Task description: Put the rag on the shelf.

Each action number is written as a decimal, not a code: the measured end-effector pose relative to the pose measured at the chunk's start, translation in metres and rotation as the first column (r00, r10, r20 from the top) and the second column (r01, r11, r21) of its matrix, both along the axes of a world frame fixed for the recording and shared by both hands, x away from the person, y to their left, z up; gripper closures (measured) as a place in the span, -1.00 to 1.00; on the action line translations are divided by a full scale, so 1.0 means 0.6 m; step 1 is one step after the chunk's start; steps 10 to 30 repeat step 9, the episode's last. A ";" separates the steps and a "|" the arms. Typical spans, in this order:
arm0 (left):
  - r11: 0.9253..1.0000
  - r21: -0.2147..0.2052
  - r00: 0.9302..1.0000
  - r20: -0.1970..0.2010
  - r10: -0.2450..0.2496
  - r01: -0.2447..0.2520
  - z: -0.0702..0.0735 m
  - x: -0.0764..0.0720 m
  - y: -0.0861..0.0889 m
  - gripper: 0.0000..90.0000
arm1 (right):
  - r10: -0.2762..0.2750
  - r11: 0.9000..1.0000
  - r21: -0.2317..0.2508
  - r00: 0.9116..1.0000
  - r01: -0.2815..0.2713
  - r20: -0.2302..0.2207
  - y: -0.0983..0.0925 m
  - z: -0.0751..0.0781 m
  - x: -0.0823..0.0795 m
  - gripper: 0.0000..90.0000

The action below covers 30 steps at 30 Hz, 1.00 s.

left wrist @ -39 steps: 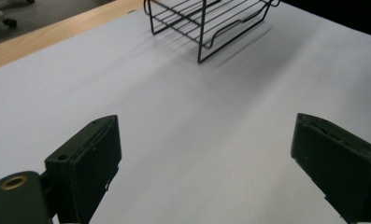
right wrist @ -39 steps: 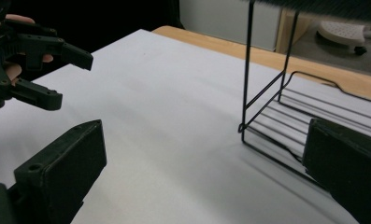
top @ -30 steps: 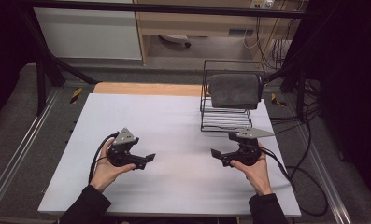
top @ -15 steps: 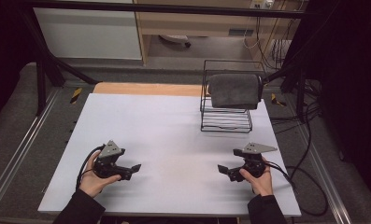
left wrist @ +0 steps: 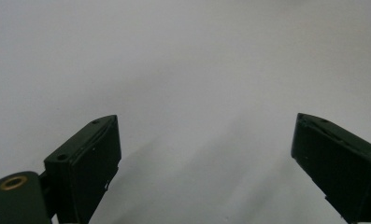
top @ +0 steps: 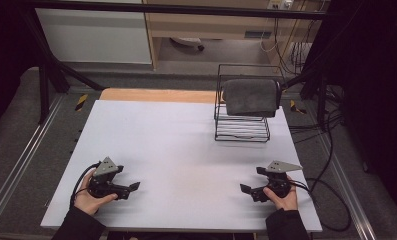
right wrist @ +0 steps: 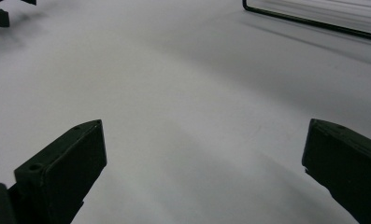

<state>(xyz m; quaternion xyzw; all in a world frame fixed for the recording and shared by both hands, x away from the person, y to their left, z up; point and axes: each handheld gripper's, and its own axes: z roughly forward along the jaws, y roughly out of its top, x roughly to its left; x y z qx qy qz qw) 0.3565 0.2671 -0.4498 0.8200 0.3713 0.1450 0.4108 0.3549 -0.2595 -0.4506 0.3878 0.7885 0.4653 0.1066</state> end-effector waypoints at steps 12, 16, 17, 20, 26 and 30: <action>1.000 0.001 1.000 -0.003 0.014 -0.014 -0.008 -0.006 0.009 -0.82 | 0.000 1.000 -0.013 1.000 0.000 -0.013 -0.004 -0.003 -0.002 -0.98; 1.000 0.001 1.000 -0.003 0.014 -0.014 -0.008 -0.006 0.009 -0.82 | 0.000 1.000 -0.013 1.000 0.000 -0.013 -0.004 -0.003 -0.002 -0.98; 1.000 0.001 1.000 -0.003 0.014 -0.014 -0.008 -0.006 0.009 -0.82 | 0.000 1.000 -0.013 1.000 0.000 -0.013 -0.004 -0.003 -0.002 -0.98; 1.000 0.001 1.000 -0.003 0.014 -0.014 -0.008 -0.006 0.009 -0.82 | 0.000 1.000 -0.013 1.000 0.000 -0.013 -0.004 -0.003 -0.002 -0.98; 1.000 0.001 1.000 -0.003 0.014 -0.014 -0.008 -0.006 0.009 -0.82 | 0.000 1.000 -0.013 1.000 0.000 -0.013 -0.004 -0.003 -0.002 -0.98; 1.000 0.001 1.000 -0.003 0.014 -0.014 -0.008 -0.006 0.009 -0.82 | 0.000 1.000 -0.013 1.000 0.000 -0.013 -0.004 -0.003 -0.002 -0.98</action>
